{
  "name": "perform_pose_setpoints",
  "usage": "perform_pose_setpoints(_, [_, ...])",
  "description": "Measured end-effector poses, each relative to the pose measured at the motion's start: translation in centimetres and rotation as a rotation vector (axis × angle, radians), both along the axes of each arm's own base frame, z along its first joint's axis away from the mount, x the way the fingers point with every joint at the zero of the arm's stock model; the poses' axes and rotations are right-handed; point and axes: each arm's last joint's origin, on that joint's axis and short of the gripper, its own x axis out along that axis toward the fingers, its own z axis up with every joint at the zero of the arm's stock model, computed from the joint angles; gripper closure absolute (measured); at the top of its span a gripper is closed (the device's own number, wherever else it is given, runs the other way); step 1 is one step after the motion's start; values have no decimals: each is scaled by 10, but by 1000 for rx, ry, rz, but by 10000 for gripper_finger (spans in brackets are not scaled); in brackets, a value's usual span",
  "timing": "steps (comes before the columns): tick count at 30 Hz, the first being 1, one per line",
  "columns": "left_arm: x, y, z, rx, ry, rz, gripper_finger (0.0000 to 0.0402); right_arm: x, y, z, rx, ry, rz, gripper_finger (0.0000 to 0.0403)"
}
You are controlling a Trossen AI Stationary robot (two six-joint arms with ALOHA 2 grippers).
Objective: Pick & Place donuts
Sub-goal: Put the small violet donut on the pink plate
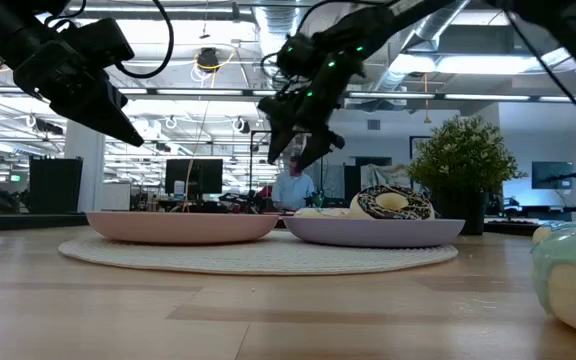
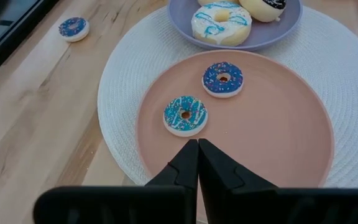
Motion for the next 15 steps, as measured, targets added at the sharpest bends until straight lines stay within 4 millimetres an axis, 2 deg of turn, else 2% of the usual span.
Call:
perform_pose_setpoints(4, [0,0,0,0,0,-1,398,12,-14,-15,59,95,-62,62])
perform_pose_setpoints(9, [0,0,0,-1,1,-1,398,15,-34,-38,160,231,-156,63])
perform_pose_setpoints(15, [0,0,0,0,2,-3,398,16,-61,-58,284,234,-212,73])
